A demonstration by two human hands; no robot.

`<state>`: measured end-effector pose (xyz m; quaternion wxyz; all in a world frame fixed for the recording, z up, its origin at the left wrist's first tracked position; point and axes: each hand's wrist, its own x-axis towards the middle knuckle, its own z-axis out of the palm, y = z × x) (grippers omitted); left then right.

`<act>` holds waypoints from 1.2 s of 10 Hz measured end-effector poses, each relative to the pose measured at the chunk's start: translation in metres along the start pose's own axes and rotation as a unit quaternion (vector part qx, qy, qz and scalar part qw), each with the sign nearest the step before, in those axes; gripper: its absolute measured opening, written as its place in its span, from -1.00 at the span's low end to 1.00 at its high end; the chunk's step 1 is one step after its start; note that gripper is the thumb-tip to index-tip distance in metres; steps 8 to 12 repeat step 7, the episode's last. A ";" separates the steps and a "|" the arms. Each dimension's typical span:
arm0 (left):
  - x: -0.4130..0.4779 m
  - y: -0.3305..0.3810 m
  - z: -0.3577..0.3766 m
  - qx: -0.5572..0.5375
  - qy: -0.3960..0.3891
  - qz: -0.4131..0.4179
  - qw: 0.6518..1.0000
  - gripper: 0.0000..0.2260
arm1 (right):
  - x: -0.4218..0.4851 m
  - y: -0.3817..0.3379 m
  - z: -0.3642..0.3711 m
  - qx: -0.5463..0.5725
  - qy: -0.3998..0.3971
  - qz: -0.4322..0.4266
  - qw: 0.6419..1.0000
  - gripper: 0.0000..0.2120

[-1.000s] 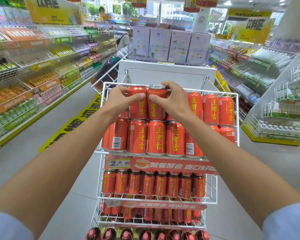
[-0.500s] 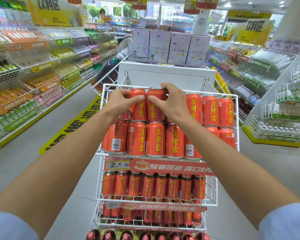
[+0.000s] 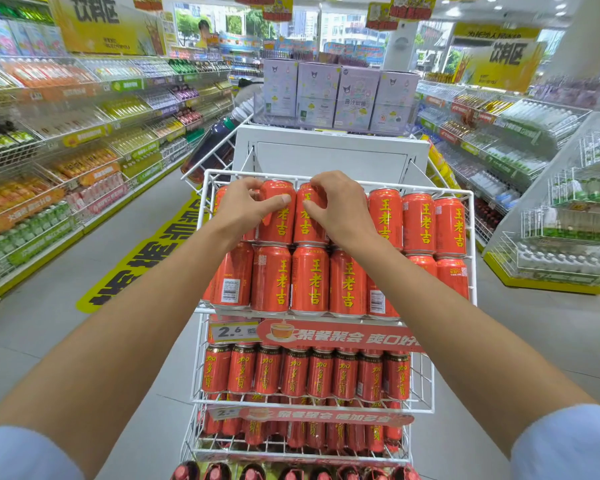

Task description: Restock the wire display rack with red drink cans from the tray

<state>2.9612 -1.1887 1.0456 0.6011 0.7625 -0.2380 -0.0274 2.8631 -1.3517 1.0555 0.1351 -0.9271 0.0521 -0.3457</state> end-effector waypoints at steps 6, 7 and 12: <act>-0.012 0.015 -0.031 0.330 -0.077 0.049 0.940 -0.61 | -0.019 -0.014 -0.031 -0.136 -0.101 -0.048 0.984 -0.70; -0.022 0.020 -0.039 0.378 -0.096 0.077 0.918 -0.69 | -0.027 -0.011 -0.038 -0.154 -0.115 -0.045 0.980 -0.71; -0.022 0.020 -0.039 0.378 -0.096 0.077 0.918 -0.69 | -0.027 -0.011 -0.038 -0.154 -0.115 -0.045 0.980 -0.71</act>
